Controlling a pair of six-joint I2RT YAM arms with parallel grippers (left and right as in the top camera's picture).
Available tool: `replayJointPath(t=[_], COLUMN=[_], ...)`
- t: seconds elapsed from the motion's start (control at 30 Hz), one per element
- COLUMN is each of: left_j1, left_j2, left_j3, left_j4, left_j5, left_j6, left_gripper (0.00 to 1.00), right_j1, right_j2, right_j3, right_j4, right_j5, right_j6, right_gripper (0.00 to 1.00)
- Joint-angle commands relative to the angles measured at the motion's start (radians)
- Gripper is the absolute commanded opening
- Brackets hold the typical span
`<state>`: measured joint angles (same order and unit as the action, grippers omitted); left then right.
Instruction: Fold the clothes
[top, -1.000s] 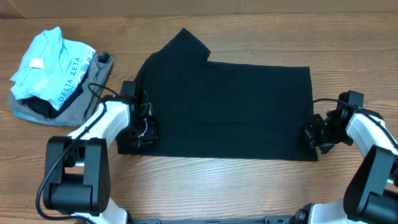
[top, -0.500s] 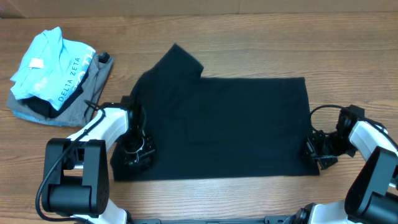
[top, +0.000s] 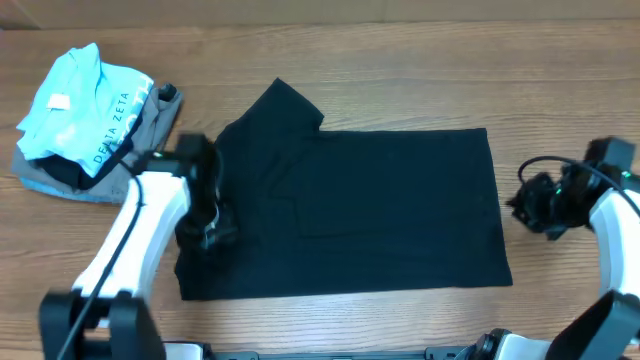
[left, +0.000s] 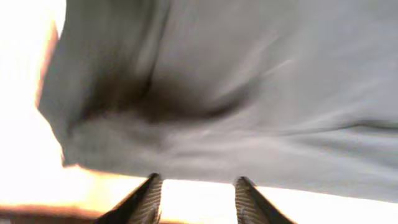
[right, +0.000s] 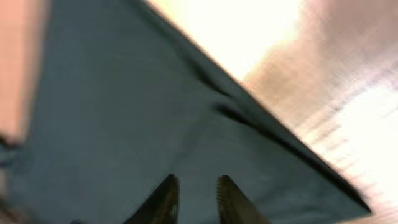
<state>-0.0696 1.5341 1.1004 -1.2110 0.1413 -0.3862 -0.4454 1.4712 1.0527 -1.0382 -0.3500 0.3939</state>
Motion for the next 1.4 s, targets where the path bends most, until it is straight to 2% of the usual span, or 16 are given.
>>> replayJointPath(t=[0.0,0.07,0.17,0.33,0.43,0.63,0.83,0.9,0.97,1.03,1.13,1.23,1.37], left_j1=[-0.003,-0.006,-0.006,-0.009,-0.011,-0.037,-0.105,-0.14,-0.177,-0.201,-0.219,-0.22,-0.216], left_j2=[-0.08,-0.072,-0.02,0.177,0.327,0.576,0.734,0.771,0.803,0.828,0.866,0.89,0.892], left_j3=[0.166,0.246,0.351,0.499,0.6,0.757,0.771,0.771,0.771,0.771,0.771,0.771,0.771], left_j4=[0.041,0.059,0.092,0.148,0.196,0.357,0.568,0.624,0.663,0.681,0.711,0.727,0.765], left_j5=[0.089,0.12,0.117,0.118,0.122,0.119,0.109,0.063,-0.053,-0.146,-0.208,-0.238,-0.241], left_j6=[0.205,0.302,0.369,0.464,0.497,0.482,0.515,0.571,0.589,0.589,0.588,0.528,0.49], left_gripper=[0.49,0.54,0.59,0.64,0.66,0.69,0.69,0.7,0.72,0.72,0.76,0.8,0.77], right_j1=[-0.006,-0.005,-0.003,0.015,0.022,0.026,0.026,0.026,0.026,0.026,0.026,0.026,0.026], right_j2=[-0.038,-0.038,-0.038,-0.037,-0.037,-0.037,-0.037,-0.037,-0.037,-0.037,-0.036,-0.035,-0.034], right_j3=[0.107,0.153,0.195,0.203,0.203,0.203,0.202,0.202,0.202,0.201,0.199,0.197,0.197], right_j4=[-0.012,-0.015,-0.011,-0.012,-0.011,-0.02,-0.046,-0.051,-0.053,-0.054,-0.053,-0.057,-0.061], right_j5=[-0.125,-0.201,-0.279,-0.28,-0.28,-0.264,-0.222,-0.212,-0.197,-0.188,-0.182,-0.182,-0.181], right_j6=[-0.054,-0.055,-0.054,-0.055,-0.055,-0.055,-0.055,-0.055,-0.054,-0.055,-0.055,-0.055,-0.055], right_gripper=[0.33,0.37,0.4,0.41,0.41,0.42,0.42,0.42,0.42,0.42,0.42,0.42,0.42])
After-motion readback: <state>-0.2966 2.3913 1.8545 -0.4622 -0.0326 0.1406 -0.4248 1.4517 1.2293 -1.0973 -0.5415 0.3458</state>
